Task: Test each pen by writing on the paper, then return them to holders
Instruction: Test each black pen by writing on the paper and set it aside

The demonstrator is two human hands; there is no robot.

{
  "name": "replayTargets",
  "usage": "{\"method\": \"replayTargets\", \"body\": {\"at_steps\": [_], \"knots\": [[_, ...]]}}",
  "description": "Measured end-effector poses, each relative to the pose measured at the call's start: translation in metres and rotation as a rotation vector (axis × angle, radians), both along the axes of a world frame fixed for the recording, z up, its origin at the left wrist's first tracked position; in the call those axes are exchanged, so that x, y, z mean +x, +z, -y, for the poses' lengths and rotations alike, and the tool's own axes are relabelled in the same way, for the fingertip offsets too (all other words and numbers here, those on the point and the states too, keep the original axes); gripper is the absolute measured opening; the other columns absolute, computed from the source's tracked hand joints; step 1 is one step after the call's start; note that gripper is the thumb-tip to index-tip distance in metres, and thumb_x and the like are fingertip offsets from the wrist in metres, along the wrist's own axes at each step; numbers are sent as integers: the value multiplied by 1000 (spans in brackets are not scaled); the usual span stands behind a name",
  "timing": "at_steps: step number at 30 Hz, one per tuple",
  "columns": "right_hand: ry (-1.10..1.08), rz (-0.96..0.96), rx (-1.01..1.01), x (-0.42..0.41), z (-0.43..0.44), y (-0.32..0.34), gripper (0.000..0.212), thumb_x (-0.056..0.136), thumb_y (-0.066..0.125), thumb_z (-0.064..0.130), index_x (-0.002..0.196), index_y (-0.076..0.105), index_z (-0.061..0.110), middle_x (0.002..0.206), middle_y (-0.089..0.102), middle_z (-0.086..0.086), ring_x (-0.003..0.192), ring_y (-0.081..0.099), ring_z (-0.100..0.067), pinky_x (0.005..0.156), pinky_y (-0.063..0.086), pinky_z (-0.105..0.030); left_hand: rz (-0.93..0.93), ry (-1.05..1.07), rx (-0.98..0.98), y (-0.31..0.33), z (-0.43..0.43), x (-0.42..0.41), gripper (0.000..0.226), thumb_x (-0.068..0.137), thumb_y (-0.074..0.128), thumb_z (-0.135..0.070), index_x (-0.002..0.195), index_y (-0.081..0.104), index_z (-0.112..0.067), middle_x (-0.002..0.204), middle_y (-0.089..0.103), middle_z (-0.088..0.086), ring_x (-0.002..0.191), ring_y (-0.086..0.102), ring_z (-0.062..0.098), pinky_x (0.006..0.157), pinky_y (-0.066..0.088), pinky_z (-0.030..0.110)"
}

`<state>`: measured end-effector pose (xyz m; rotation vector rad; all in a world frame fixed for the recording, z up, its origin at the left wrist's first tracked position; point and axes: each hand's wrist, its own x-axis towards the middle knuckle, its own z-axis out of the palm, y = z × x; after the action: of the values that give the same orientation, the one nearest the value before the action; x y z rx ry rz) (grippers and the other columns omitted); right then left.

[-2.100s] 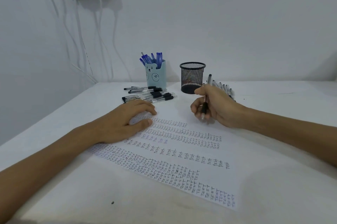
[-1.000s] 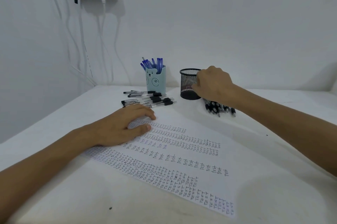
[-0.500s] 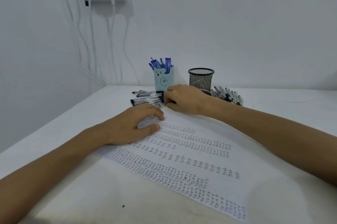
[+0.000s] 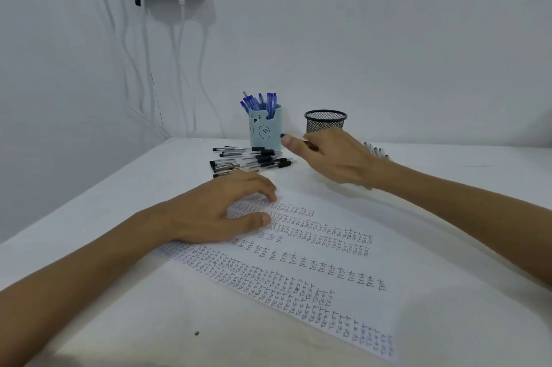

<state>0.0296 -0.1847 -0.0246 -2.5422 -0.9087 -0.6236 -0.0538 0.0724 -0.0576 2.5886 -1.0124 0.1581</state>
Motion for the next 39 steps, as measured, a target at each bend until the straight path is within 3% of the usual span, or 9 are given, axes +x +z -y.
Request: {"method": "replayTargets", "body": {"at_steps": [6, 10, 13, 16, 19, 22, 25, 31, 39], "knots": [[-14, -78, 107, -15, 5, -8, 71, 100, 38, 66, 57, 36, 10, 52, 34, -8, 48, 30, -17, 55, 31, -33, -55, -90, -1, 1, 11, -9, 40, 102, 59, -49, 140, 56, -36, 151, 46, -23, 145, 42, 5, 118, 38, 38], [87, -86, 212, -21, 8, -11, 65, 99, 44, 65, 60, 38, 13, 53, 35, 0, 47, 29, -9, 50, 30, -22, -45, -99, 13, 1, 13, -13, 42, 102, 59, -47, 142, 56, -35, 152, 44, -24, 145, 41, 4, 119, 38, 36], [145, -74, 371, -20, 12, -16, 50, 105, 45, 46, 74, 55, 9, 68, 57, -2, 57, 50, -10, 58, 45, -26, -34, -120, 17, 3, 14, -15, 43, 103, 61, -44, 144, 55, -35, 155, 42, -24, 147, 39, 3, 120, 37, 35], [60, -93, 494, -21, 15, -22, 50, 108, 34, 51, 86, 70, 22, 91, 67, 0, 86, 65, -11, 79, 55, -37, -62, -142, 38, 3, 17, -18, 46, 103, 61, -45, 147, 53, -38, 160, 36, -25, 150, 34, 1, 122, 34, 36], [83, -356, 669, -31, 17, -28, 57, 107, 35, 52, 91, 74, 13, 69, 68, -6, 61, 65, -15, 56, 51, -30, -82, -150, 69, 3, 19, -19, 48, 103, 59, -50, 149, 49, -43, 162, 33, -27, 151, 31, -1, 123, 33, 38], [149, -635, 793, -39, 21, -32, 53, 104, 48, 47, 97, 71, 0, 79, 76, -16, 65, 72, -33, 50, 53, -30, -85, -144, 81, 3, 19, -20, 49, 102, 57, -53, 149, 47, -46, 161, 32, -28, 151, 30, -1, 122, 34, 39], [119, -632, 674, -39, 25, -35, 36, 97, 68, 33, 82, 67, 0, 70, 71, -17, 50, 60, -27, 44, 44, -26, -93, -139, 82, 4, 20, -20, 49, 102, 56, -54, 149, 47, -47, 161, 32, -28, 151, 30, -1, 123, 33, 39], [217, -845, 675, -49, 30, -28, 17, 100, 61, 13, 94, 66, -2, 81, 73, -22, 54, 62, -20, 40, 38, -21, -109, -72, 41, -1, 20, -21, 61, 93, 51, -76, 148, 44, -53, 159, 35, -30, 148, 34, -3, 120, 37, 41], [200, -636, 456, -59, 32, -32, 11, 87, 66, 0, 77, 65, -5, 58, 67, -11, 46, 49, -12, 51, 41, -19, -142, -36, -39, -2, 21, -25, 70, 83, 42, -91, 146, 41, -60, 156, 38, -33, 145, 36, -6, 120, 38, 39]]}}
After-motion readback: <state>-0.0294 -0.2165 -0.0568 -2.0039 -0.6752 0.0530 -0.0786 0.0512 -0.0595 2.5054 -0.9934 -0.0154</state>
